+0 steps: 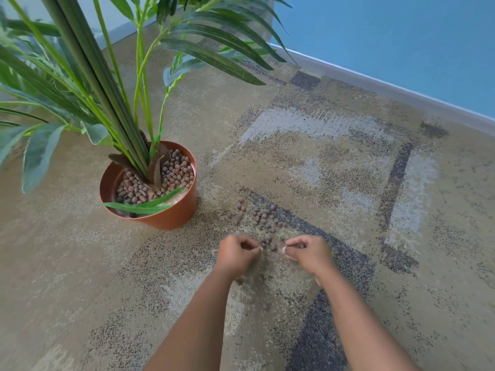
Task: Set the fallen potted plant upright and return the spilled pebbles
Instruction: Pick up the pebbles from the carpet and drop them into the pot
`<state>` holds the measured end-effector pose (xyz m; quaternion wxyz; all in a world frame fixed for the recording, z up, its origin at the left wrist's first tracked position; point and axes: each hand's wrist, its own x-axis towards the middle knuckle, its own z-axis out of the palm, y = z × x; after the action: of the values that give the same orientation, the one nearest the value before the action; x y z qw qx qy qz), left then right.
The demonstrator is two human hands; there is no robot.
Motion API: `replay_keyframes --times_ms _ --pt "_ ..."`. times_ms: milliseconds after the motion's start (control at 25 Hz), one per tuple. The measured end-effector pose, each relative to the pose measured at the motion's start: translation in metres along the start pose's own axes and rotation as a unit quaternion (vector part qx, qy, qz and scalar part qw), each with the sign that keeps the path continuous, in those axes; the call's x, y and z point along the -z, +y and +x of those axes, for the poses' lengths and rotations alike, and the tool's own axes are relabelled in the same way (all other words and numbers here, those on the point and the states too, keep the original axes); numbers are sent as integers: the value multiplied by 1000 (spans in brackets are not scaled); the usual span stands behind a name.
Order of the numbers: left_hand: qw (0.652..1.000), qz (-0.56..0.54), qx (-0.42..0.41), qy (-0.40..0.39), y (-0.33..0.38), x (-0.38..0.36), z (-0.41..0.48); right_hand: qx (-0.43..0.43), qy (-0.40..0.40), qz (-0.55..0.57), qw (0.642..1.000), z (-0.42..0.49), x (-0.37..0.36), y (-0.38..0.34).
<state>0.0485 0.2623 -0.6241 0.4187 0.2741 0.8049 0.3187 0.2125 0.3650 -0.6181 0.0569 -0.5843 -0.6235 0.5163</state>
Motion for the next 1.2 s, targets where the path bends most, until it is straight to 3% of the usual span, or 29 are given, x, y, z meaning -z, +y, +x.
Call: replay_keyframes --times_ms 160,280,640,760,960,1200 --pt "989 -138 51 19 -4 9 1 27 7 -38 999 2 16 3" --pt "983 -173 69 3 0 5 3 71 2 -109 991 3 15 0" --pt "943 -315 102 -36 3 8 13 35 19 -43 998 14 22 -5" --pt "957 -270 92 -40 4 9 13 64 20 -81 994 15 19 -5" --pt "993 -89 77 -4 13 -5 15 130 26 -172 976 16 3 -9" --pt "998 11 45 35 16 -15 15 163 40 -221 961 15 -7 -14"
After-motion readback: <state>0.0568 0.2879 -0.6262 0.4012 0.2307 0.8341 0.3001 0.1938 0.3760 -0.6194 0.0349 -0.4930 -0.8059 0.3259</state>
